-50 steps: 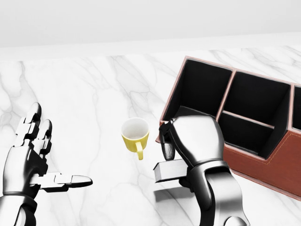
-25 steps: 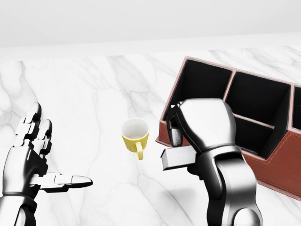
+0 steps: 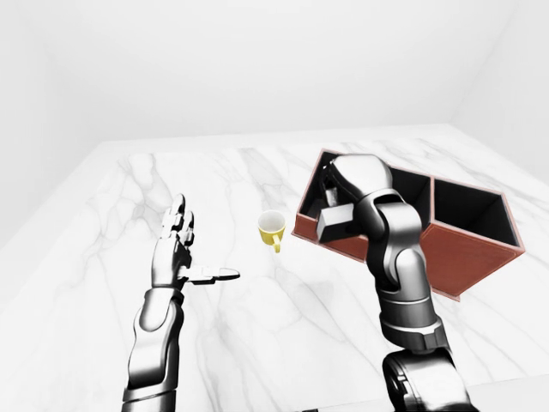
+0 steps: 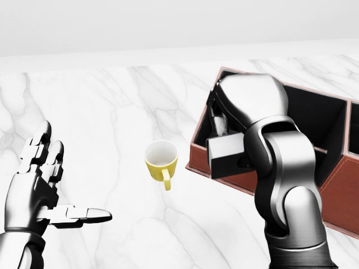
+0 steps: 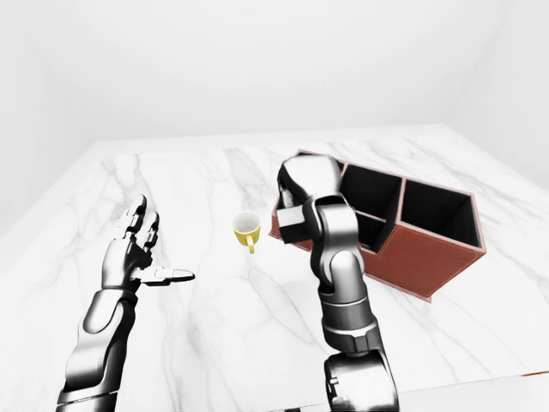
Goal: Pick up the book and place it in the caddy.
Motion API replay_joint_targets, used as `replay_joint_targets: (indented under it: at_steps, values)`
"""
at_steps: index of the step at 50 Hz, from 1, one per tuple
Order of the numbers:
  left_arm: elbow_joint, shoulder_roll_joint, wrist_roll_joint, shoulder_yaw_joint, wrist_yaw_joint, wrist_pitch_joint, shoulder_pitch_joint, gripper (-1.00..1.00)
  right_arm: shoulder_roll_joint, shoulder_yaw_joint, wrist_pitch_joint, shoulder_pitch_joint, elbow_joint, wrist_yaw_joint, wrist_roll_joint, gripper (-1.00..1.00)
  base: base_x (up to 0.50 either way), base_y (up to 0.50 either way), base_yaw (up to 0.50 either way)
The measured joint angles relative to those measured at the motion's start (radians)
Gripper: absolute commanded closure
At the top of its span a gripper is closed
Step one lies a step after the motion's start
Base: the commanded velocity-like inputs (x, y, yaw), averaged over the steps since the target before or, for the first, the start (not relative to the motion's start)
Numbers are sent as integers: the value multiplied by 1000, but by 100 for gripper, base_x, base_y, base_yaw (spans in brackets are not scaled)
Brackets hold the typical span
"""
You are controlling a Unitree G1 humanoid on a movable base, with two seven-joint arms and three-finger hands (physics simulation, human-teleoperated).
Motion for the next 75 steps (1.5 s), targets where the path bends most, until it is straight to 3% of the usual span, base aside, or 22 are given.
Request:
replay_joint_targets:
  at_steps: [20, 75]
  values:
    - [-13, 0, -4, 4, -3, 9, 2, -100, -77, -29, 0, -168, 167, 38, 51, 100, 0, 0, 0]
    - [6, -5, 8, -12, 1, -11, 1, -100, -234, -102, 0, -117, 261, -187, 294, 100, 0, 0, 0]
